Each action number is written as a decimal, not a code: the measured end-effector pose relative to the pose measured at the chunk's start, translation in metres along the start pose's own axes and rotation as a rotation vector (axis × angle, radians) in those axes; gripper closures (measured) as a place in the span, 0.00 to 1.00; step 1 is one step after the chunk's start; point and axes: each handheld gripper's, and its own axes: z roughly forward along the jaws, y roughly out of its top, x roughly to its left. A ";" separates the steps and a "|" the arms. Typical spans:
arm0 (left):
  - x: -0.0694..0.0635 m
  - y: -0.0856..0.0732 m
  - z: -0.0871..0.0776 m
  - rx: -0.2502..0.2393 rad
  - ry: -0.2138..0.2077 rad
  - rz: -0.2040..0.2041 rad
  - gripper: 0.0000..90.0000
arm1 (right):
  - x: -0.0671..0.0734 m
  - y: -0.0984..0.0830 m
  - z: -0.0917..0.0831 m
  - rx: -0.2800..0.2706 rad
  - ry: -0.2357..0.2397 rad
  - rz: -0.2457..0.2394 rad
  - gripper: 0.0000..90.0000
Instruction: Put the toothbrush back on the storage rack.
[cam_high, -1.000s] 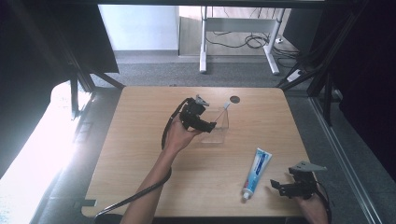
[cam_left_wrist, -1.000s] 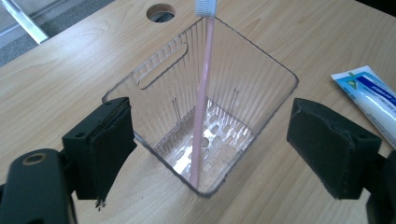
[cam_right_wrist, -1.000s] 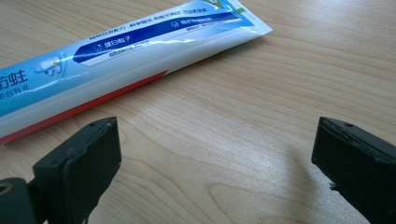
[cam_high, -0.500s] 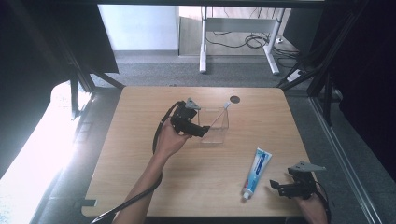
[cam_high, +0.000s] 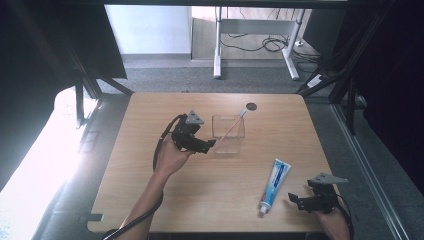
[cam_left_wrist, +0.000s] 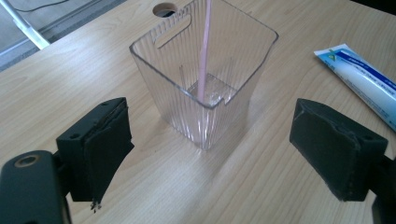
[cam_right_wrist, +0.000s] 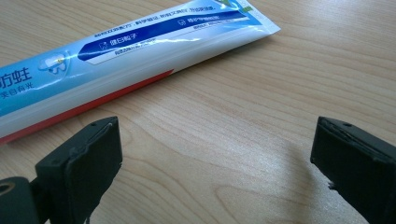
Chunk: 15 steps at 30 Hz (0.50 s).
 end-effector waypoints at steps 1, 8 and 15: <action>0.000 -0.002 -0.002 0.000 0.004 0.003 0.14 | 0.000 0.000 0.000 0.001 0.000 0.001 0.03; -0.003 -0.016 -0.012 0.003 0.007 0.010 0.14 | 0.001 0.000 0.001 0.005 0.002 0.000 0.03; -0.009 -0.031 -0.023 0.006 0.011 0.016 0.14 | 0.002 0.000 0.001 0.006 0.002 -0.003 0.03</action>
